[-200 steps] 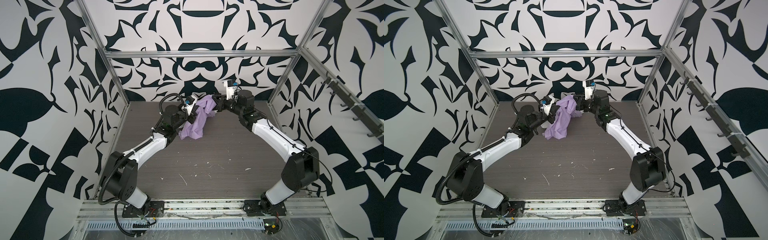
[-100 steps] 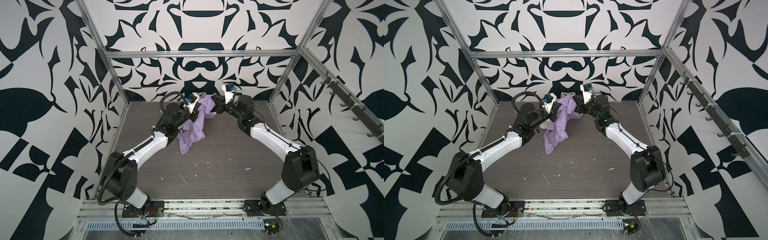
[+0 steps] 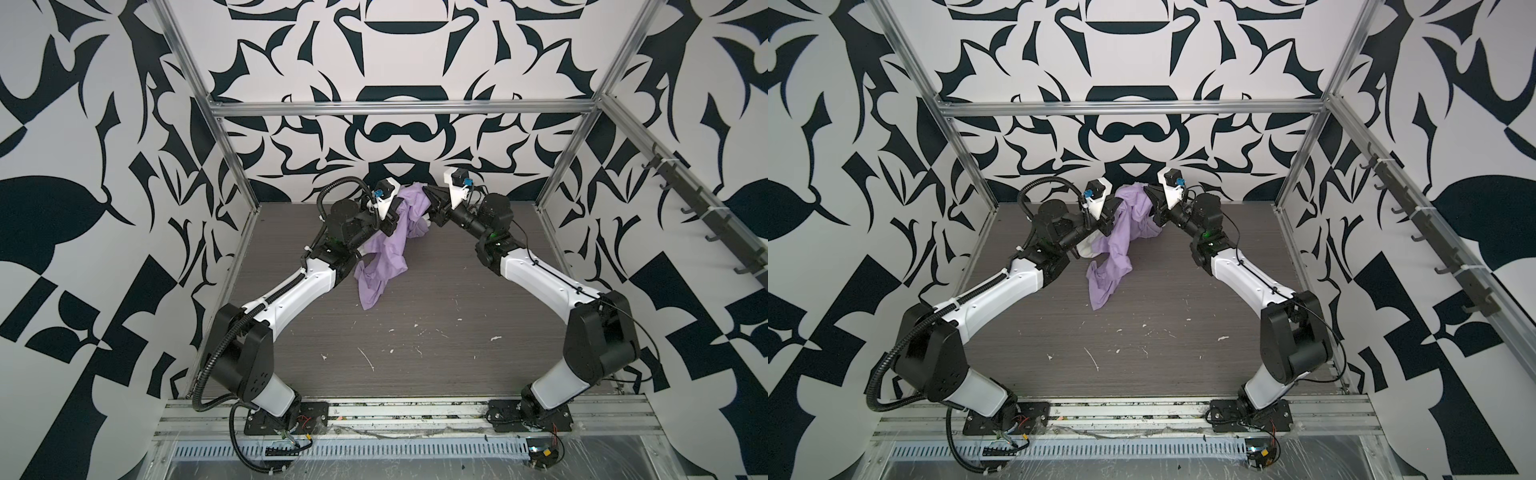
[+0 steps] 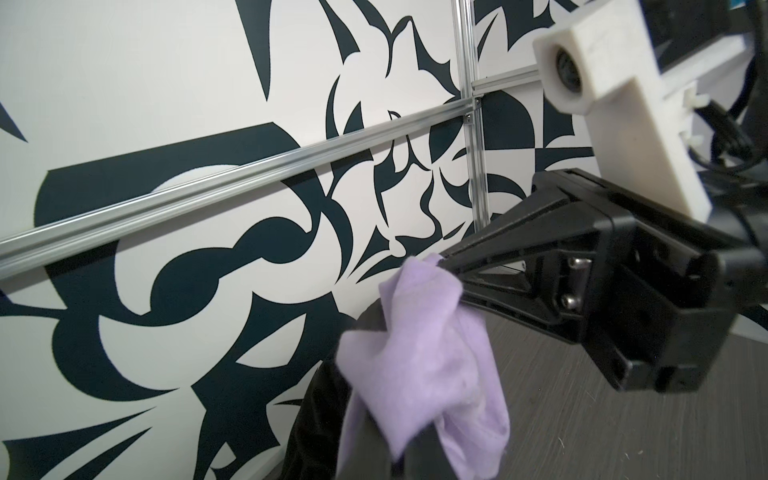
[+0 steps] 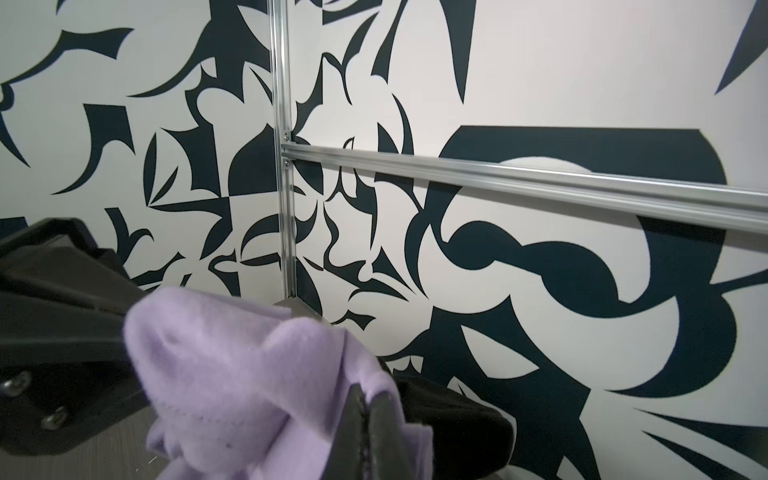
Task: Pick out a specific cloth from the pile
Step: 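Lift the lavender cloth upward out of the pile with both grippers, then raise both grippers higher, spreading the lavender cloth apart above the table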
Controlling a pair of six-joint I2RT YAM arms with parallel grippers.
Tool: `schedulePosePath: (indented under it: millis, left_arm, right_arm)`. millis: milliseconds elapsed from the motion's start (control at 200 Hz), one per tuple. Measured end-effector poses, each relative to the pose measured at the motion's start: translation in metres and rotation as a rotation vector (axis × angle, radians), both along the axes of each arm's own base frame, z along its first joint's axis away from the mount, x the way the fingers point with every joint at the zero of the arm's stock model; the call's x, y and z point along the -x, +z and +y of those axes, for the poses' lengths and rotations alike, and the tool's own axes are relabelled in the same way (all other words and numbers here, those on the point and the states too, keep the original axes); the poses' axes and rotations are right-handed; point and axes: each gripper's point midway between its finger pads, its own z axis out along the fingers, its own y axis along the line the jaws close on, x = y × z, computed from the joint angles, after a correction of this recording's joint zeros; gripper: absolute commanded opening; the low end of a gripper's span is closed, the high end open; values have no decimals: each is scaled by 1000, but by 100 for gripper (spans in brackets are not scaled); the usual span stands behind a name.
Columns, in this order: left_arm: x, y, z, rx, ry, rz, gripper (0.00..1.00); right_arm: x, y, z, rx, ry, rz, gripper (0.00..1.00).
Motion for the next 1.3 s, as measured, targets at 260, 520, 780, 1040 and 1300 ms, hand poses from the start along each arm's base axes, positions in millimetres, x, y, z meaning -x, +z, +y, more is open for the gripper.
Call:
schedulePosePath:
  millis: [260, 520, 780, 1040, 1300]
  left_arm:
    - [3, 6, -4, -4, -9, -13, 0]
    - [8, 24, -12, 9, -24, -41, 0]
    - [10, 30, -20, 18, -39, -52, 0]
    - [12, 44, -27, 36, -50, -79, 0]
    - [13, 49, -31, 43, -58, -88, 0]
  right_arm:
    - [1, 9, 0, 1, 3, -29, 0]
    - [2, 23, 0, -9, 2, -63, 0]
    - [3, 32, 0, -12, 4, -75, 0]
    - [17, 54, -5, -25, 3, -115, 0]
    - [19, 65, -6, -35, 4, -137, 0]
